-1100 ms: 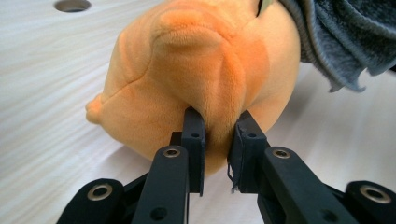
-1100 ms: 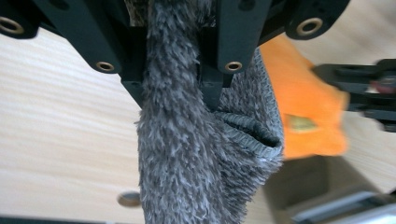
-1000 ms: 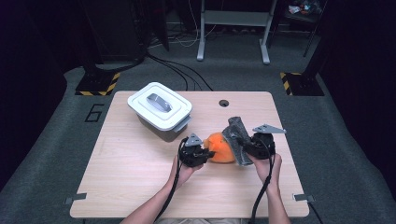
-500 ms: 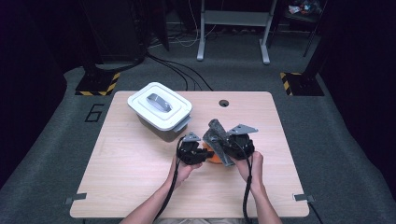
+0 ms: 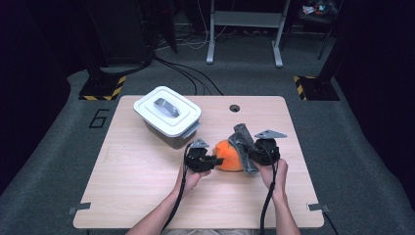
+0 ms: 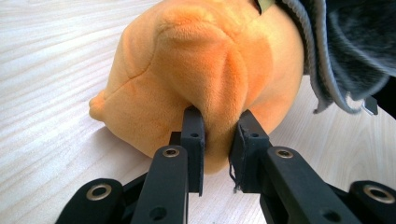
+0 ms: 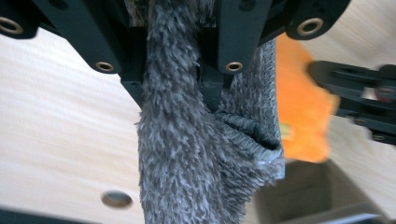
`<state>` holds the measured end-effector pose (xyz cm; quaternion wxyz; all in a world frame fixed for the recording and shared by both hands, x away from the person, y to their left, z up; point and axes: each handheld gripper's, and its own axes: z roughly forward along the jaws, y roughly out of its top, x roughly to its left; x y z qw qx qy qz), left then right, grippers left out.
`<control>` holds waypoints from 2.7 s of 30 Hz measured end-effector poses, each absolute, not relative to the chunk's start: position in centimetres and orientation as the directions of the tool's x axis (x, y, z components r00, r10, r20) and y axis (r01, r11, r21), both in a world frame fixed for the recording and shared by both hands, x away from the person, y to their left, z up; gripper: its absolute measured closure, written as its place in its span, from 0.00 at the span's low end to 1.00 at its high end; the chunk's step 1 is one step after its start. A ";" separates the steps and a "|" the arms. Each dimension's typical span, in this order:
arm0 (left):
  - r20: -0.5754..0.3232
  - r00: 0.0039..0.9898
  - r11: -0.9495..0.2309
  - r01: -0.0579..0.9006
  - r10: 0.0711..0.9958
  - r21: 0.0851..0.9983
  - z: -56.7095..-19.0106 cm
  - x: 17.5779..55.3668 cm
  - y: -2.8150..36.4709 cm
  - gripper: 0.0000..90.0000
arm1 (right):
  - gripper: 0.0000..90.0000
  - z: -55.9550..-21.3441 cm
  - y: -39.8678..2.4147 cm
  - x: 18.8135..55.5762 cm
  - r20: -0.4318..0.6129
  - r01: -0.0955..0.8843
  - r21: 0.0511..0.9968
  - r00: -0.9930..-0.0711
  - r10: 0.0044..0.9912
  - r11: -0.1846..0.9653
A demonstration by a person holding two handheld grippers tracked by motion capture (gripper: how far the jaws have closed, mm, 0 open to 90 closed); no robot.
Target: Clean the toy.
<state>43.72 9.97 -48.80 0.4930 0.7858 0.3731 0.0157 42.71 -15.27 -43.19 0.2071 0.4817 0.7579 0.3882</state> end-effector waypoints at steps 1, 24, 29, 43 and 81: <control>-0.343 0.721 -0.235 0.571 0.602 0.787 -48.8 43.7 10.0 0.85 | 0.79 -43.7 -15.9 42.9 0.085 0.586 0.782 -0.439 0.895 0.213; -0.318 0.725 -0.260 0.563 0.611 0.784 -48.8 43.8 9.9 0.85 | 0.78 -41.3 -10.8 41.5 0.026 0.495 0.809 -0.570 0.821 0.318; -0.327 0.726 -0.253 0.565 0.605 0.786 -48.9 43.9 10.0 0.85 | 0.79 -41.7 -10.4 41.8 0.000 0.495 0.802 -0.559 0.829 0.334; -0.344 0.720 -0.239 0.574 0.603 0.783 -49.0 44.1 9.9 0.85 | 0.79 -44.5 -17.2 43.1 0.115 0.601 0.778 -0.423 0.899 0.183; -0.355 0.720 -0.233 0.579 0.597 0.781 -49.3 44.2 9.9 0.85 | 0.78 -48.1 -19.1 44.2 0.192 0.682 0.724 -0.343 0.919 0.103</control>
